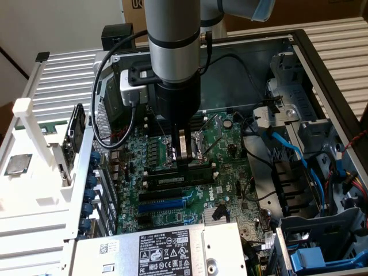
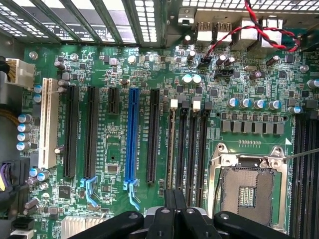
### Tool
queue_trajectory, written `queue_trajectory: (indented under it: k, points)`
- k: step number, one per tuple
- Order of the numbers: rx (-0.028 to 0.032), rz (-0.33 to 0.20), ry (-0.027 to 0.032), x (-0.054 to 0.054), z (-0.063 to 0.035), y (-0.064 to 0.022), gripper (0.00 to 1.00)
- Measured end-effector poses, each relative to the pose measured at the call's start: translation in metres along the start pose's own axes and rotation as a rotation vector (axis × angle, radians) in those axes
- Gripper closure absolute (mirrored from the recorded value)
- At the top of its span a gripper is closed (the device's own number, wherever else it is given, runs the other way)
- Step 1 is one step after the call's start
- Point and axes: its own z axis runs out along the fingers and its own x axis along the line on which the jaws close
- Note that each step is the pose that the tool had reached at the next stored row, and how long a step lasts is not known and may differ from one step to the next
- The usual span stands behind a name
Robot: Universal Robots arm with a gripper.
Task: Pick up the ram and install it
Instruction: 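Press down the ram until it locks into place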
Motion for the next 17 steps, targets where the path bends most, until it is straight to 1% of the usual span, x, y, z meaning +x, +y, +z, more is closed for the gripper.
queue_trajectory:
  k: [4,17]
  points:
    - [-0.0001,0.000,0.0008,0.0000,0.0001,0.0000,0.90]
    - [0.0000,0.000,0.0009,0.0000,0.0013,0.0000,0.90]
